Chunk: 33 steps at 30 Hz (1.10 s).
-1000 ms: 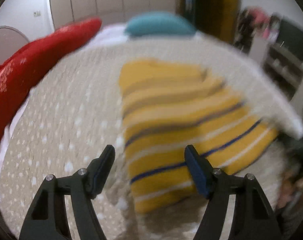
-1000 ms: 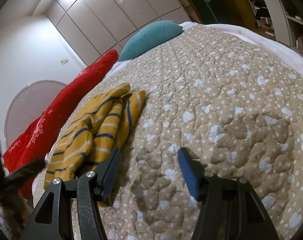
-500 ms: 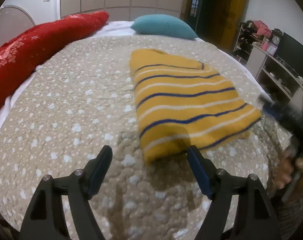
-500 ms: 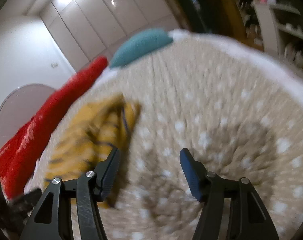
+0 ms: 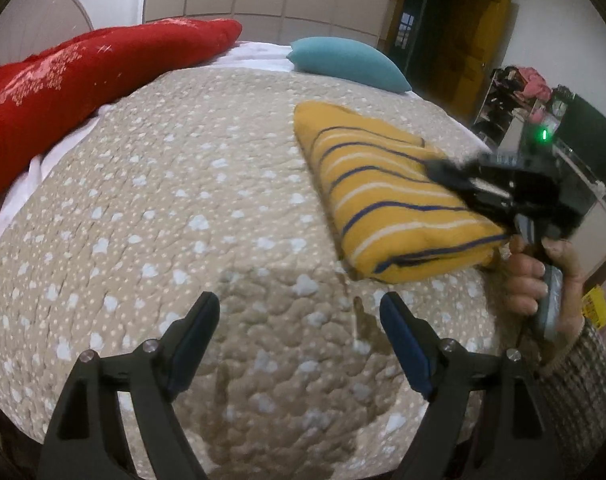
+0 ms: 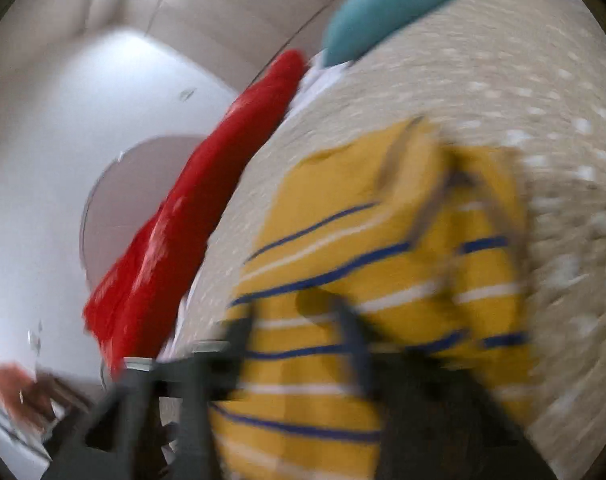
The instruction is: Fold small clothes
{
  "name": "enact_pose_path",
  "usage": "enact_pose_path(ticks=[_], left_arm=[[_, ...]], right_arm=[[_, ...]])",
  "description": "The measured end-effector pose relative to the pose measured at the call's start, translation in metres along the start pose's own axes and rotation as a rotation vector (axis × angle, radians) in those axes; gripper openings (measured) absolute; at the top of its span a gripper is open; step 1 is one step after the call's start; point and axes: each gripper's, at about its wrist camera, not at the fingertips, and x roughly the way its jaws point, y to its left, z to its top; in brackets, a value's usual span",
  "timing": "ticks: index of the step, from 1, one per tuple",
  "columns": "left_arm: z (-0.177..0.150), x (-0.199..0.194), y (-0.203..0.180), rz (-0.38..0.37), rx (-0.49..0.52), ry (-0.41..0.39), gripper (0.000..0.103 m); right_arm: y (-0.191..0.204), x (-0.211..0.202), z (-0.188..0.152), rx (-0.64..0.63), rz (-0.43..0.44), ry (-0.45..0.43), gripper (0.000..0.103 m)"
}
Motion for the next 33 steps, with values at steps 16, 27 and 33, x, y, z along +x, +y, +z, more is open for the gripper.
enact_pose_path(ticks=[16,27,33], left_arm=[[-0.008,0.004,0.024,-0.068,-0.037,-0.008,0.085],[-0.016,0.009,0.031,-0.095,-0.047,0.024,0.085],[-0.016,0.008,0.035,-0.097,-0.059,0.021,0.085]], right_arm=[[0.104,0.080,0.010,-0.117,0.242,0.337,0.049],[0.034,0.176,0.126,0.166,-0.072,0.143,0.050],[-0.052,0.088,0.149,0.449,-0.270,-0.112,0.065]])
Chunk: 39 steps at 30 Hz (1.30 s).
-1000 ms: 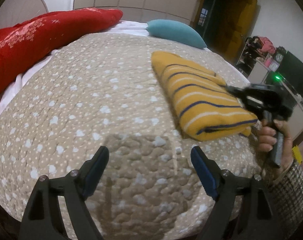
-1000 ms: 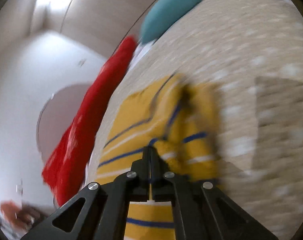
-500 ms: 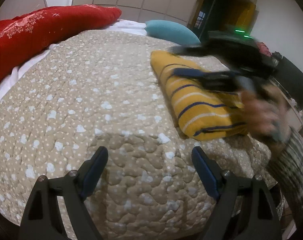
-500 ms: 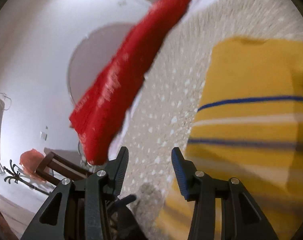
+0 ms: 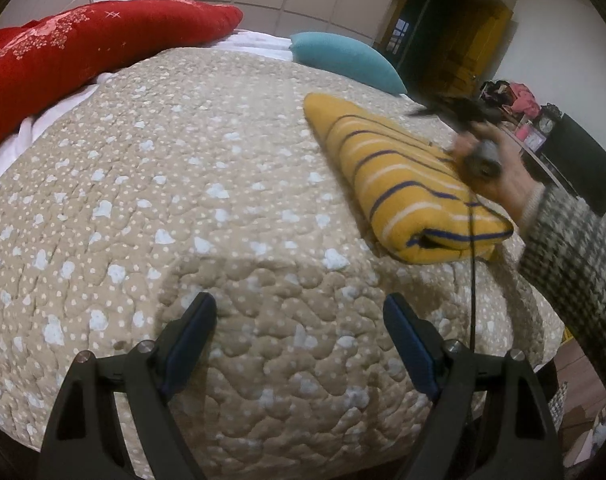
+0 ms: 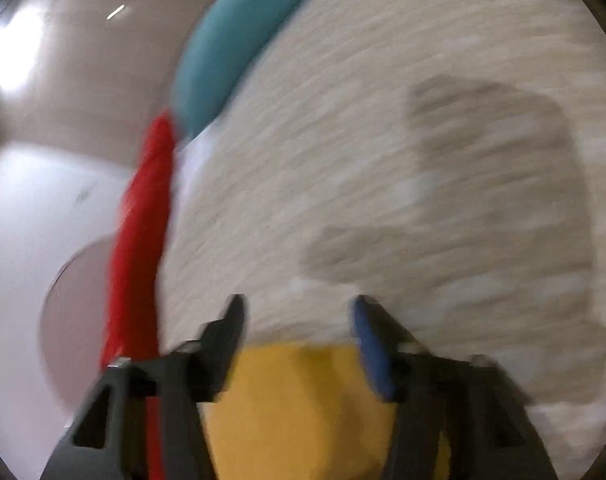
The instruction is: Fold small clothes
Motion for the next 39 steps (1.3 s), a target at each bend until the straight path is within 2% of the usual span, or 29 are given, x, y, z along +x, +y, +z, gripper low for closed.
enact_pose_path(ticks=[2,4,7,10,12,13,15,17,18,20,21,23,25,27,30,34,36,39], left_arm=[[0.000,-0.001,-0.003,0.011,0.008,0.001,0.085],[0.002,-0.004,-0.008,0.027,0.023,-0.007,0.085],[0.004,-0.011,-0.018,0.056,0.046,-0.032,0.085],[0.009,-0.020,-0.031,0.105,0.083,-0.067,0.085],[0.011,-0.028,-0.042,0.152,0.107,-0.109,0.085],[0.012,-0.034,-0.050,0.184,0.121,-0.145,0.086],[0.012,-0.048,-0.063,0.256,0.141,-0.237,0.094],[0.009,-0.070,-0.078,0.318,0.149,-0.377,0.103],[0.006,-0.085,-0.087,0.334,0.155,-0.468,0.103],[0.003,-0.100,-0.100,0.346,0.181,-0.555,0.103],[0.005,-0.105,-0.110,0.356,0.211,-0.586,0.103],[0.015,-0.105,-0.123,0.331,0.268,-0.560,0.103],[0.033,-0.093,-0.135,0.253,0.321,-0.473,0.103],[0.046,-0.074,-0.142,0.203,0.309,-0.357,0.103],[0.045,-0.045,-0.143,0.189,0.263,-0.213,0.103],[0.021,-0.008,-0.132,0.198,0.204,-0.057,0.103],[0.012,0.000,-0.127,0.216,0.195,-0.009,0.103],[0.005,0.004,-0.121,0.259,0.192,0.003,0.103]], right_arm=[[-0.018,-0.025,0.008,0.009,0.028,-0.005,0.065],[-0.021,-0.050,0.007,-0.064,0.001,-0.016,0.067],[-0.028,-0.093,-0.008,-0.179,0.016,0.011,0.068],[-0.045,-0.152,-0.041,-0.324,-0.003,0.022,0.069],[-0.057,-0.182,-0.080,-0.444,-0.064,0.008,0.070],[-0.073,-0.199,-0.091,-0.488,-0.088,-0.003,0.070],[-0.081,-0.223,-0.129,-0.587,-0.151,-0.035,0.070],[-0.086,-0.235,-0.151,-0.651,-0.189,-0.070,0.071],[-0.094,-0.248,-0.170,-0.676,-0.195,-0.084,0.071],[-0.094,-0.256,-0.193,-0.704,-0.181,-0.098,0.071],[-0.096,-0.253,-0.192,-0.710,-0.176,-0.106,0.071],[-0.091,-0.257,-0.200,-0.724,-0.153,-0.138,0.072],[-0.084,-0.270,-0.213,-0.731,-0.129,-0.173,0.075],[-0.079,-0.273,-0.212,-0.719,-0.128,-0.199,0.077],[-0.080,-0.277,-0.217,-0.702,-0.151,-0.211,0.077],[-0.090,-0.261,-0.223,-0.732,-0.274,-0.214,0.077],[-0.094,-0.252,-0.228,-0.754,-0.315,-0.198,0.077],[-0.094,-0.242,-0.234,-0.770,-0.324,-0.178,0.077]])
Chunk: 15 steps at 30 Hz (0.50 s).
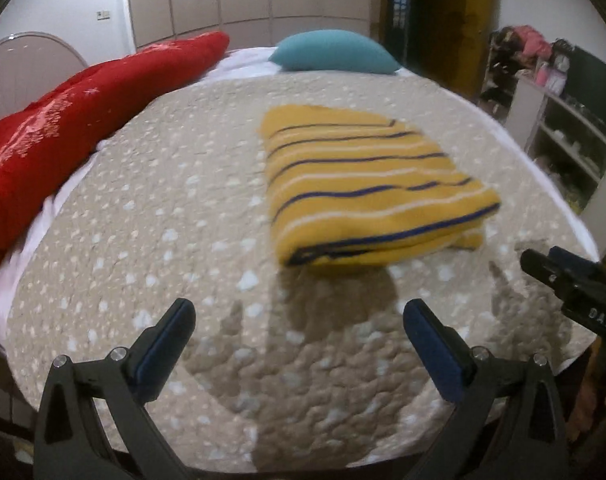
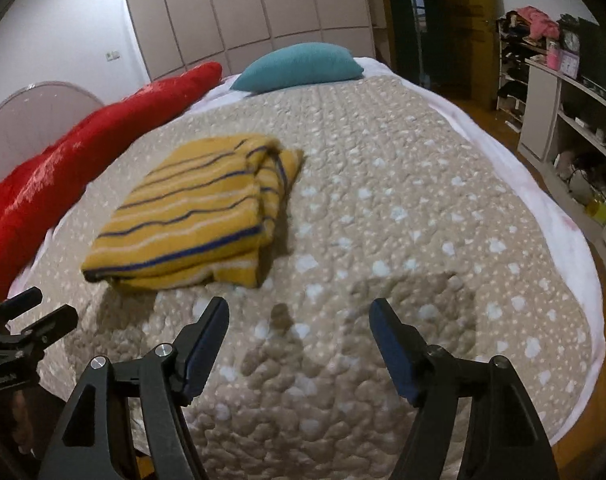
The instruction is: Fold small clothes
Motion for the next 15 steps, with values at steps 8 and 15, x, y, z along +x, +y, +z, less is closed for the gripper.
enact_pose_path(ticks=[8,15], left_arm=[[-0.013,-0.004,0.010,0.008,-0.012,-0.005,0.103],[-0.018,0.004,0.018,-0.023,-0.040,0.029,0.103]], right_arm=[[0.040,0.014,-0.007,-0.092,0.020,0.038,0.078],[0.061,0.020,-0.013,-0.151,0.000,0.055,0.079]])
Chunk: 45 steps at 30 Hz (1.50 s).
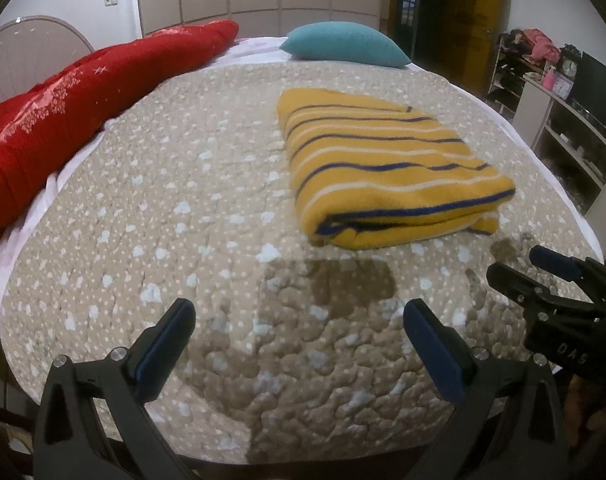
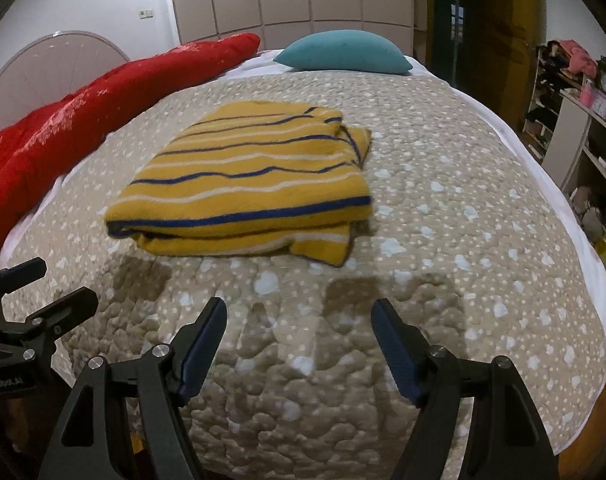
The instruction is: Fold small clothes
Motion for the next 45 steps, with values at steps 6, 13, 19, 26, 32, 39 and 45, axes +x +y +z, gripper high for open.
enact_pose_path(ticks=[6,13,19,26,32,39,45], left_arm=[[-0.002,0.003,0.003,-0.024,-0.014,0.016,0.103],[-0.003,0.010,0.005,-0.034,-0.022,0.043,0.103],[-0.004,0.016,0.005,-0.052,-0.026,0.062,0.103],[-0.002,0.023,0.010,-0.070,-0.045,0.077,0.103],[-0.003,0.030,0.014,-0.067,-0.062,0.093,0.103],[-0.004,0.034,0.019,-0.062,-0.074,0.095,0.103],[-0.004,0.036,0.022,-0.065,-0.073,0.093,0.103]], right_arm=[[0.004,0.002,-0.001,-0.001,-0.015,0.004,0.079],[0.005,0.004,-0.002,-0.002,-0.025,0.008,0.080],[0.006,0.006,-0.004,-0.014,-0.035,-0.001,0.082],[0.009,0.002,-0.003,-0.014,-0.037,-0.033,0.083],[0.008,0.005,-0.003,-0.014,-0.056,-0.026,0.084],[0.011,0.010,-0.004,-0.032,-0.058,-0.013,0.084],[0.013,0.013,-0.005,-0.040,-0.056,-0.009,0.085]])
